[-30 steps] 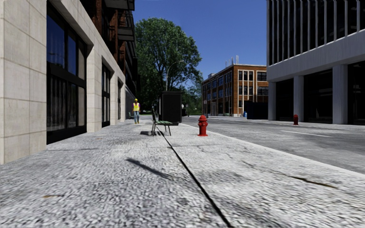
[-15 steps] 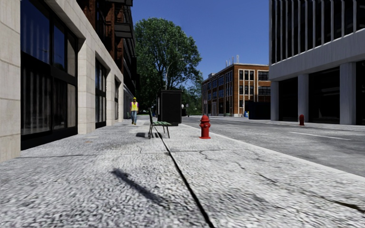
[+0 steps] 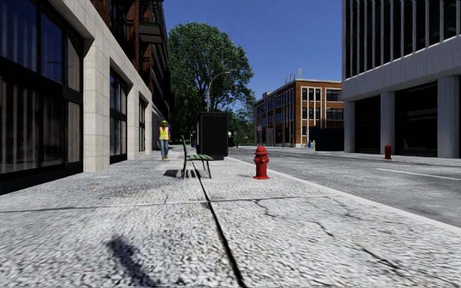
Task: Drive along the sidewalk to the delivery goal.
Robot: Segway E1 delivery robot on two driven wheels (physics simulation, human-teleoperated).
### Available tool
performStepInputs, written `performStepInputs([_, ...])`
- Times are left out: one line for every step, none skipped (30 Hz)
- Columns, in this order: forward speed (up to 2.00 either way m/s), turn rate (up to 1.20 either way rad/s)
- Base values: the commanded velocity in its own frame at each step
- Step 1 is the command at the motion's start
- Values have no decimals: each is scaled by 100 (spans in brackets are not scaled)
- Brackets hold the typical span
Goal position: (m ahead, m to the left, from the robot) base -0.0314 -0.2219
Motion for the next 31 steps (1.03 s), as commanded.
performStepInputs([60,0])
performStepInputs([0,0])
performStepInputs([0,0])
performStepInputs([0,0])
performStepInputs([0,0])
performStepInputs([0,0])
performStepInputs([0,0])
performStepInputs([0,0])
performStepInputs([0,0])
performStepInputs([0,0])
performStepInputs([0,0])
performStepInputs([0,0])
performStepInputs([0,0])
performStepInputs([0,0])
performStepInputs([0,0])
performStepInputs([0,0])
performStepInputs([0,0])
performStepInputs([0,0])
performStepInputs([0,0])
performStepInputs([0,0])
performStepInputs([0,0])
performStepInputs([0,0])
performStepInputs([0,0])
performStepInputs([0,0])
performStepInputs([0,0])
performStepInputs([0,0])
performStepInputs([0,0])
performStepInputs([0,0])
performStepInputs([0,0])
performStepInputs([0,0])
performStepInputs([0,0])
